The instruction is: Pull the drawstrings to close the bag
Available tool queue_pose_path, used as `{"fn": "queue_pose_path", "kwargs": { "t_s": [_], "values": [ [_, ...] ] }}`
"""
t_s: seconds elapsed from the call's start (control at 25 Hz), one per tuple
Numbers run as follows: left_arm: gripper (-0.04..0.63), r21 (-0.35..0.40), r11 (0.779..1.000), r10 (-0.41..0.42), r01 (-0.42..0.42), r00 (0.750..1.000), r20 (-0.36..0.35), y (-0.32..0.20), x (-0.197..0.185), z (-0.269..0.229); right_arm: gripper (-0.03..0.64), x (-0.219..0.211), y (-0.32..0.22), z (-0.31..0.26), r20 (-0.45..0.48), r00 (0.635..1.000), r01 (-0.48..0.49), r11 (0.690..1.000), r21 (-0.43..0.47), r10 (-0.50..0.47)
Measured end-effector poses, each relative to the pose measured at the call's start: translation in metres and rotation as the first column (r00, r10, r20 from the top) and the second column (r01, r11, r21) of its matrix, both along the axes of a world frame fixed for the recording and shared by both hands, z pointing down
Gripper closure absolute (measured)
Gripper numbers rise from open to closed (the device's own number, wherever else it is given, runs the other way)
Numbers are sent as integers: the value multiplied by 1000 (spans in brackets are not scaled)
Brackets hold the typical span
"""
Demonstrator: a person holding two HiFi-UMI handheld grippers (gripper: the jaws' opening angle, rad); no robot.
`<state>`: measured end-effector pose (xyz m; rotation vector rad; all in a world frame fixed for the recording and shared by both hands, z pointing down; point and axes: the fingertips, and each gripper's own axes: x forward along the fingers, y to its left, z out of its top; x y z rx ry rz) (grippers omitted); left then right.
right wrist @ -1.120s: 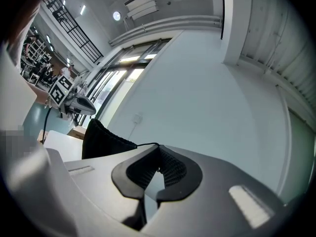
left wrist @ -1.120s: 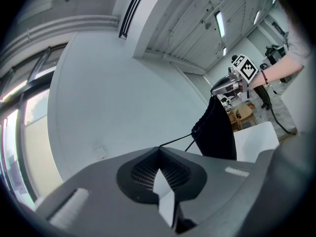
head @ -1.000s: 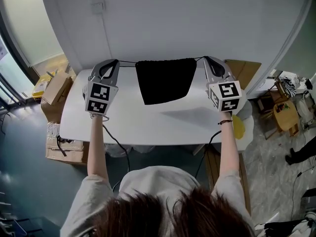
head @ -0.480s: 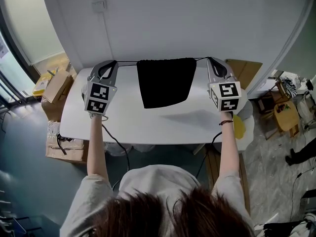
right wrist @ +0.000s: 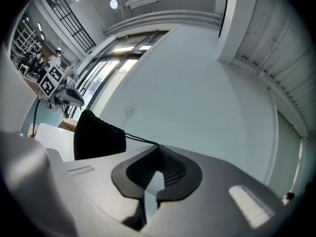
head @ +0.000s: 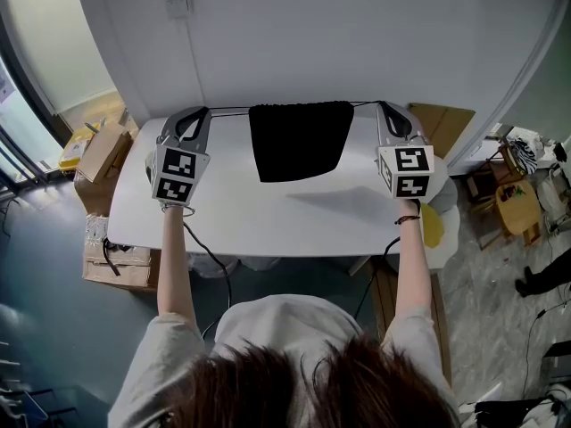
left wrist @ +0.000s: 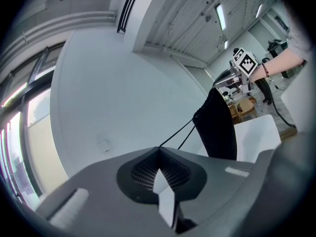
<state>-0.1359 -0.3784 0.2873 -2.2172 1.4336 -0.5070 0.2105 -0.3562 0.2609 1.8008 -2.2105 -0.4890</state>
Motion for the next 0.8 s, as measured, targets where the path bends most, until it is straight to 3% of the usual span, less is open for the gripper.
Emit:
{"fn": "queue_pose_path", "kwargs": {
  "t_s": [0.8],
  "values": [
    [595, -6, 1000, -20, 20, 998, -60, 4, -7, 1, 603, 16, 2, 8, 24, 998, -52, 998, -20, 52]
  ]
}}
